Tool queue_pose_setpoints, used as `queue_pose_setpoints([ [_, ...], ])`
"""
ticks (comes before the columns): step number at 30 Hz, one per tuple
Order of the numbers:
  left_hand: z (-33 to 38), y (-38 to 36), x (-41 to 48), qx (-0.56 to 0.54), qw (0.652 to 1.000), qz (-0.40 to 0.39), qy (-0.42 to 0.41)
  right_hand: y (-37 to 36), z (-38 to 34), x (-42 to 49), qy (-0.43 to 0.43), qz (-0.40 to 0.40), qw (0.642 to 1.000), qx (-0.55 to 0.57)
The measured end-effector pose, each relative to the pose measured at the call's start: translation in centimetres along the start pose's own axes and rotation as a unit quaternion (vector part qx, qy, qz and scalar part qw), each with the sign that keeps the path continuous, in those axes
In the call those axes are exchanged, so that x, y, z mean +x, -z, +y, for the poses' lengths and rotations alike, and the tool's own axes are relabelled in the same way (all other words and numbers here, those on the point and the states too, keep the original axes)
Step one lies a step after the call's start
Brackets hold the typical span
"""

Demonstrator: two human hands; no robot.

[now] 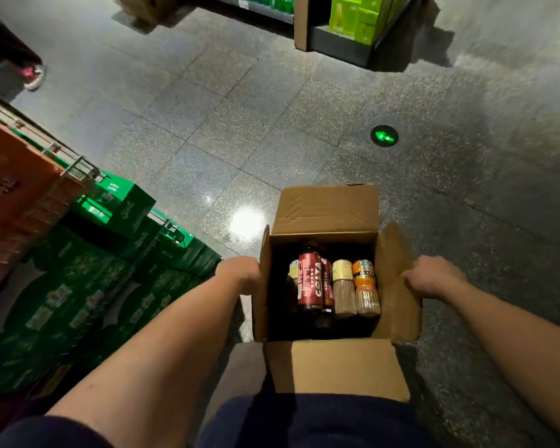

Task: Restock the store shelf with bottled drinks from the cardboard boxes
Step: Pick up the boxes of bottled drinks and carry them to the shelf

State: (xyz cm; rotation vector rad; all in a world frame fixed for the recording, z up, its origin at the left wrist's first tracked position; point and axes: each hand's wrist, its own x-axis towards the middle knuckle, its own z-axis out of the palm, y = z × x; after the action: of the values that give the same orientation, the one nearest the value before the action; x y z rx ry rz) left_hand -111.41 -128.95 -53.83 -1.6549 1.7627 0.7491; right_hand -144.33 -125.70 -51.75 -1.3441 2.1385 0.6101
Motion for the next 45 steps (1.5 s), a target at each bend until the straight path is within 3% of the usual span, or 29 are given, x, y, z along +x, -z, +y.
queue_pose_setpoints([
  [12, -3.4, 14.4, 12.5, -0.005, 0.998, 0.007, -0.062, 13.5, -8.7, 11.5, -0.010, 0.019, 0.999, -0.030],
  [20, -5.6, 24.0, 19.5, 0.037, 0.998, 0.013, -0.059, 19.2, -14.5, 18.3, 0.004, 0.027, 1.000, -0.010],
  [27, -8.0, 30.1, 25.9, 0.035, 0.999, -0.015, -0.007, 25.7, -21.5, 27.8, 0.076, 0.002, 0.996, -0.044],
  [33, -10.4, 34.4, 29.1, -0.052, 0.997, -0.025, 0.057, 33.1, -28.7, 35.3, 0.167, -0.023, 0.977, -0.133],
  [45, -20.9, 43.6, 37.5, -0.153, 0.982, 0.014, 0.114, 45.7, -47.7, 43.9, 0.226, 0.060, 0.944, -0.231],
])
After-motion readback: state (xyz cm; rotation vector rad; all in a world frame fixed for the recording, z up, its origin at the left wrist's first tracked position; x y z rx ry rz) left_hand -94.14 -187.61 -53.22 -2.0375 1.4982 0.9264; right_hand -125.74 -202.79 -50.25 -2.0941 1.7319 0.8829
